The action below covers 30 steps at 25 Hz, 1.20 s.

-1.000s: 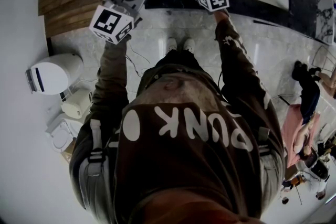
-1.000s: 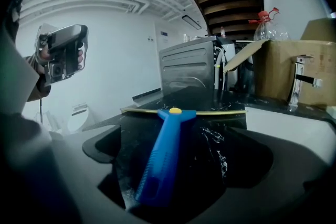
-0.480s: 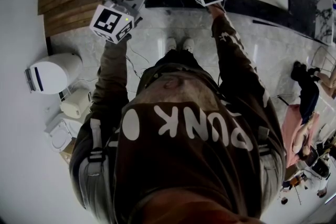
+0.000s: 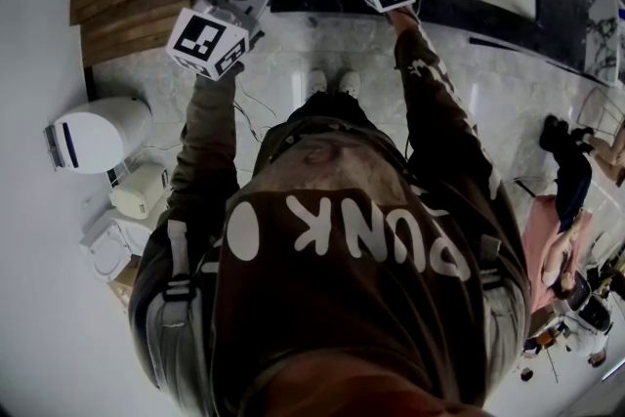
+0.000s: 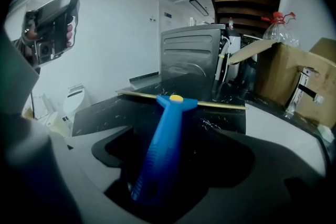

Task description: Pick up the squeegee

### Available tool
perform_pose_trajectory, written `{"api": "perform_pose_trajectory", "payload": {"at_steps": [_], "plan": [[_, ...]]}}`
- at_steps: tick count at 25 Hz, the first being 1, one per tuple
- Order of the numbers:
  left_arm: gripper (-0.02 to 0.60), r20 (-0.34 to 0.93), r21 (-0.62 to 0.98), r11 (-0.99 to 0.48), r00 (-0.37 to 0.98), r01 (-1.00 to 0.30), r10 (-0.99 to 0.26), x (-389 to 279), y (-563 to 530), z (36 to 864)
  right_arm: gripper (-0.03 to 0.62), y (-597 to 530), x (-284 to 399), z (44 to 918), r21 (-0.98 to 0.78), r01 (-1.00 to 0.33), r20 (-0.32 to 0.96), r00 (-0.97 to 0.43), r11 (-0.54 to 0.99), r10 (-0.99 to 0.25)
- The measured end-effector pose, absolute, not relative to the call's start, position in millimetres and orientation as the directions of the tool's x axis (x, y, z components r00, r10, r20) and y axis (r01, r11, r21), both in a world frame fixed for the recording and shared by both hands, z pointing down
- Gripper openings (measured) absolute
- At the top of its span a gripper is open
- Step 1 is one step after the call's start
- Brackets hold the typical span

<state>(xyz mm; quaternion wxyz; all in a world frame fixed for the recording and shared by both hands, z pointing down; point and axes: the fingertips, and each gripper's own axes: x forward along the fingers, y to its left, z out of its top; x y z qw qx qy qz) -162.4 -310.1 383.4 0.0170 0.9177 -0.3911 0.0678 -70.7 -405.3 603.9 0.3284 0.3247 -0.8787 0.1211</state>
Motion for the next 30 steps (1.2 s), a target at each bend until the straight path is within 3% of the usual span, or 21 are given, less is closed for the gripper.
{"api": "perform_pose_trajectory", "payload": {"at_steps": [3,4,5,6,30], "plan": [[0.003,0.142,-0.022,-0.694,0.685,-0.719,-0.714,-160.7,-310.1,383.8,0.336,-401.8,-71.5,601.4,0.037,-0.625,0.653,-0.576,0.78,-0.492],[0.003,0.144,-0.025,-0.695,0.685,-0.719,-0.714,-160.2,-310.1,384.4,0.282,-401.2,-70.9,601.0,0.059,-0.619,0.652,-0.57,0.783,-0.5],[0.003,0.143,-0.028,-0.696,0.686,-0.718,-0.713,-159.8,-310.0,384.6,0.188,-400.9,-69.7,601.2,0.08,-0.619,0.653,-0.56,0.781,-0.51],[0.003,0.142,-0.03,-0.696,0.686,-0.717,-0.713,-159.2,-309.7,384.1,0.177,-401.1,-68.3,601.6,0.092,-0.623,0.654,-0.55,0.776,-0.519],[0.003,0.138,-0.056,-0.701,0.69,-0.711,-0.711,-149.9,-303.6,371.9,0.158,-407.5,-46.8,537.9,0.039,-0.693,0.476,-0.621,0.72,-0.623]]}}
